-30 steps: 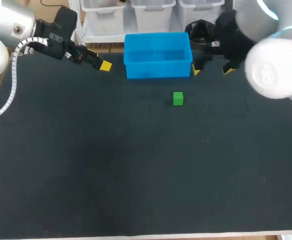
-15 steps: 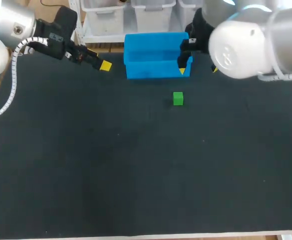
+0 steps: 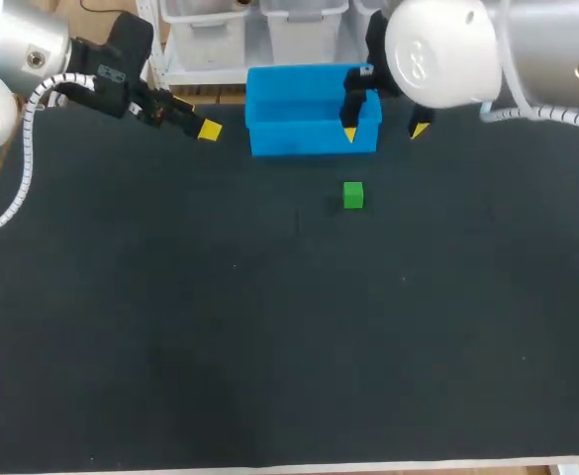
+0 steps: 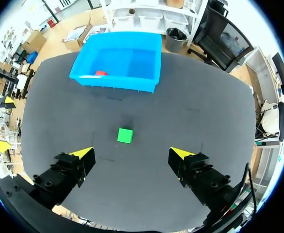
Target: Use the left arm to pick the red cube and place it into the blue plastic box first, then use the right arm to grasp the green cube and put it into the same blue plastic box after the first action is fully finished.
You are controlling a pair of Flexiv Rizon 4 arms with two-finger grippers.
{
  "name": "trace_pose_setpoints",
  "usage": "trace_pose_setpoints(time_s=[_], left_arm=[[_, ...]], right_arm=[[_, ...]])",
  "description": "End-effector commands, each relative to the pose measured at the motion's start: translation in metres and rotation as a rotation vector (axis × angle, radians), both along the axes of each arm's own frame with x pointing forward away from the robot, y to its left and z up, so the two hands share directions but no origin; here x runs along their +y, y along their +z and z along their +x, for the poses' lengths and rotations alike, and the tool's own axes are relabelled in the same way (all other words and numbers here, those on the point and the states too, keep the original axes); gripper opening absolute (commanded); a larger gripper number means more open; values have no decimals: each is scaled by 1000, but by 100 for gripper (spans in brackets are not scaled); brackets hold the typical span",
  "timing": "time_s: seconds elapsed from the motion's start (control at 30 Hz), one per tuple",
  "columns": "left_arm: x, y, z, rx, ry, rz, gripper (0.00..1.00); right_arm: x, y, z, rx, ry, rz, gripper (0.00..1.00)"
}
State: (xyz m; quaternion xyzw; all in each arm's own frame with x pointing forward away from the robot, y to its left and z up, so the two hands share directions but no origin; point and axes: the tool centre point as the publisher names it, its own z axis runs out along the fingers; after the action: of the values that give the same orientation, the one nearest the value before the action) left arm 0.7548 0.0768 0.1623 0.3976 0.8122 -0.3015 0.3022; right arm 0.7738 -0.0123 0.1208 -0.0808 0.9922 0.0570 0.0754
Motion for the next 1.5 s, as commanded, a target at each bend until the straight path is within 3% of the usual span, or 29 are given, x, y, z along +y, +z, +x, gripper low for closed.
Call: trace_pose_setpoints(time_s=[0.03, 0.37, 0.97, 1.5], left_arm=[[1, -1, -1, -5, -1, -5, 100], [1, -1, -1, -5, -1, -5, 100], [1, -1, -1, -5, -1, -5, 100], [1, -1, -1, -5, -1, -5, 100]], right_arm=[[1, 1, 2, 6, 0, -2, 100], [1, 1, 2, 6, 0, -2, 100], [-6, -19, -1, 30, 26, -78, 100], [20, -30, 8, 89, 32, -142, 100]])
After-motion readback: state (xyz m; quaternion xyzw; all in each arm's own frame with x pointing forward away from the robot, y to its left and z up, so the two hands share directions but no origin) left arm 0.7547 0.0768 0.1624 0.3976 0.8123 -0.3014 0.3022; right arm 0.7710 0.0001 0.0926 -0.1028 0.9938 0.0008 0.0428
